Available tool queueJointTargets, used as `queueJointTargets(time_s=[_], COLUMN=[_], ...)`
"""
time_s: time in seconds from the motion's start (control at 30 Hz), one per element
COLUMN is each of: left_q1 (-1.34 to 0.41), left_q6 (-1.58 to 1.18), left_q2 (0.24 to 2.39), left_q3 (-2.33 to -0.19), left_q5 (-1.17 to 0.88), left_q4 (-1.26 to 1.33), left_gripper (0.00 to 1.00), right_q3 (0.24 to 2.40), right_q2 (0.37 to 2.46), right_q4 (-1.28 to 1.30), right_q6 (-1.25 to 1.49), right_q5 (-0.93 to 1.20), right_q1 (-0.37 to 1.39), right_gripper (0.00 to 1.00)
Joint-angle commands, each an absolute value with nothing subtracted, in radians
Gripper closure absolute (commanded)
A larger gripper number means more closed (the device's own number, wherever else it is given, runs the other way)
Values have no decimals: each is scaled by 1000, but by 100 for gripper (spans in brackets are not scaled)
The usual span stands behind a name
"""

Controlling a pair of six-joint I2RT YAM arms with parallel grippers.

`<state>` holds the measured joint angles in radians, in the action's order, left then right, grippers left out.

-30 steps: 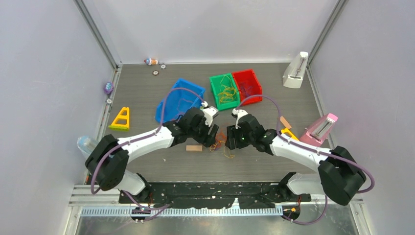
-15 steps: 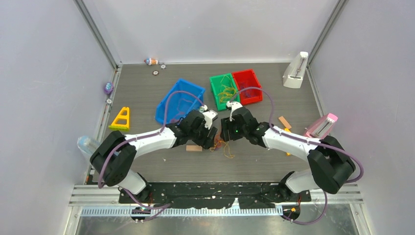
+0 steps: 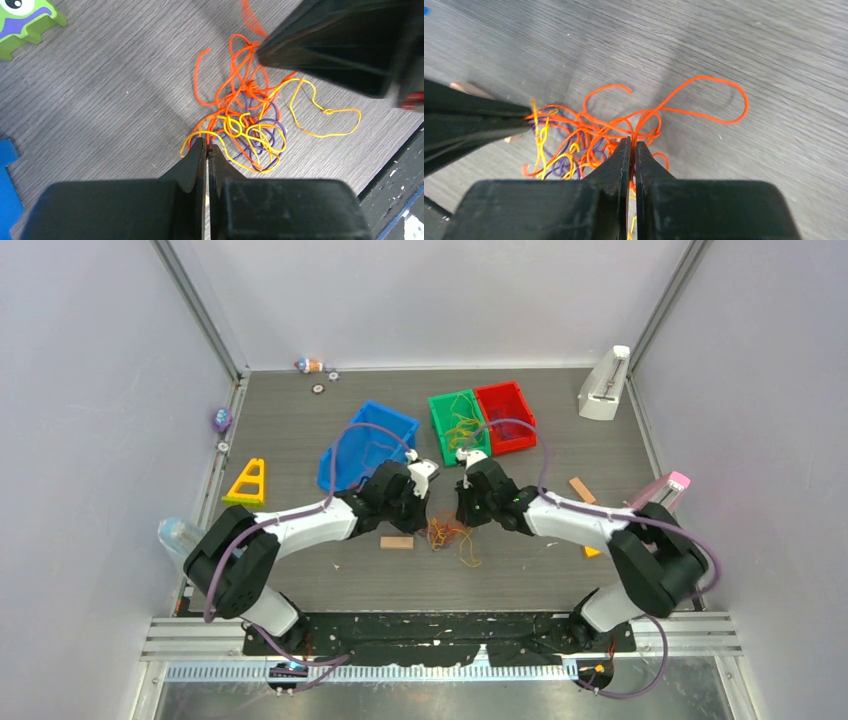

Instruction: Untangle the cables

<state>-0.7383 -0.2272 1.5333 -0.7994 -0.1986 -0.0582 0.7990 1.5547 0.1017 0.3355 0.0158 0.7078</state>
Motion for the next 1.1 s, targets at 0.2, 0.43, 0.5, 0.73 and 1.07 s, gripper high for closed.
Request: queueJointTargets(time_s=[0.2, 0.43, 0.5, 0.73, 1.07], left_q1=[-708, -658, -624, -532, -534], left_q6=[-233, -268, -292, -323, -330], left_q2=[1405, 1297, 1265, 1165, 1078], left_q3=[-696, -605, -577, -477, -446], left_q5=[-146, -70, -52, -166, -79], left_q4=[69, 119, 125, 238, 218], left_gripper=[100, 100, 100, 100, 100], right_q3=[764, 850, 887, 886, 911], right_q2=[1085, 929, 914, 858, 882], right_q4=[261, 403, 476, 524, 648], right_q6=[358, 346, 362, 343, 456], right_q5=[-199, -327, -421, -341, -604], right_q1=[700, 684, 669, 604, 536], right_gripper=[95, 95, 95, 95, 95])
